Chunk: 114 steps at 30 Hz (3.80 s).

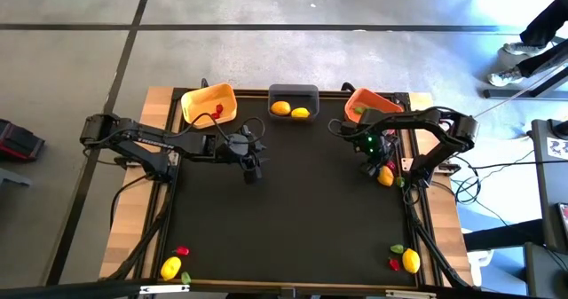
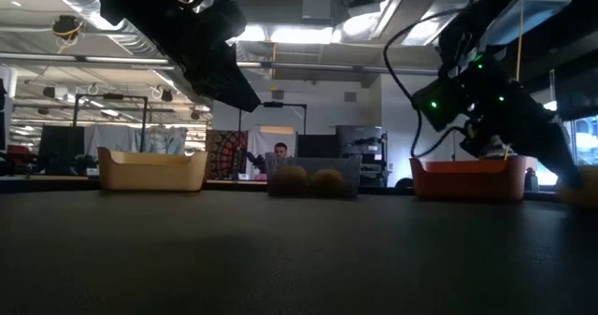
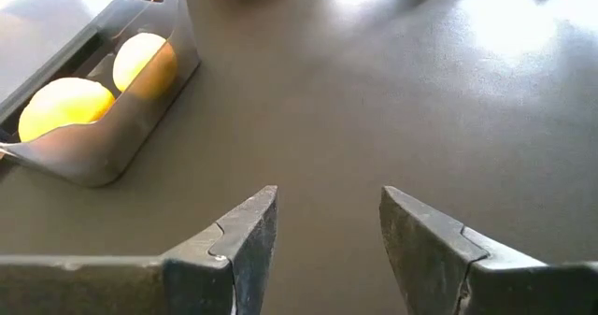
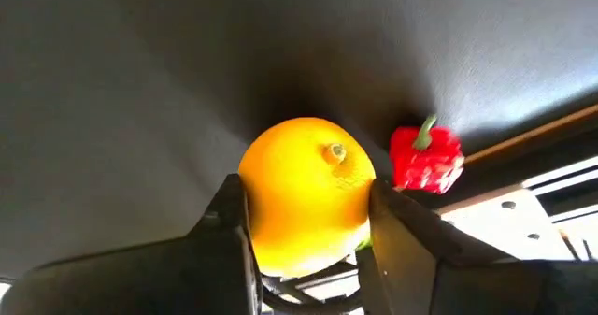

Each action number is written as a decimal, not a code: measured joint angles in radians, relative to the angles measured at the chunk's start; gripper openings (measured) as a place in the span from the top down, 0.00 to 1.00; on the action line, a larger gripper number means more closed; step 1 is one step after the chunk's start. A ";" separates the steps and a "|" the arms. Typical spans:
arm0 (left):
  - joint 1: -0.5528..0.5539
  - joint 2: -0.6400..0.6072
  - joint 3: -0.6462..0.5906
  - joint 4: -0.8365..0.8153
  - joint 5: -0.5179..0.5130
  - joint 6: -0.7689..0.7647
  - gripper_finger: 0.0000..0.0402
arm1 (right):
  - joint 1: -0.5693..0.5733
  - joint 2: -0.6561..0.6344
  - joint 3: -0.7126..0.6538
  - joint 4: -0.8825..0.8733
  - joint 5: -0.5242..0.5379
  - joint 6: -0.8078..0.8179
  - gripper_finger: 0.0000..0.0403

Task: Sort produce into baskets
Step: Put the yellow lemon into the black bin, then put the red chili pepper into the yellow bin

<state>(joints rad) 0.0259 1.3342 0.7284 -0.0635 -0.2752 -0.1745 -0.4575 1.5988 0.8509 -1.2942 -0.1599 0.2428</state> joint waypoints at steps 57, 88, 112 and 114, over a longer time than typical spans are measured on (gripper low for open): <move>0.000 0.000 0.000 0.000 0.000 0.016 0.54 | -0.135 0.200 0.493 0.918 0.284 -0.278 0.71; -0.012 0.000 0.000 -0.018 0.000 0.046 0.54 | -0.090 0.172 0.492 0.889 0.324 -0.330 0.42; -0.338 -0.003 0.046 -0.366 0.013 -0.273 0.54 | 0.422 0.007 0.429 0.587 0.298 -0.352 0.44; -0.374 -0.003 0.068 -0.392 0.044 -0.315 0.54 | 0.451 0.007 0.401 0.591 0.298 -0.348 0.44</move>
<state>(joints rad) -0.3477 1.3308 0.7965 -0.4559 -0.2312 -0.4891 -0.0065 1.6054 1.2517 -0.7028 0.1379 -0.1052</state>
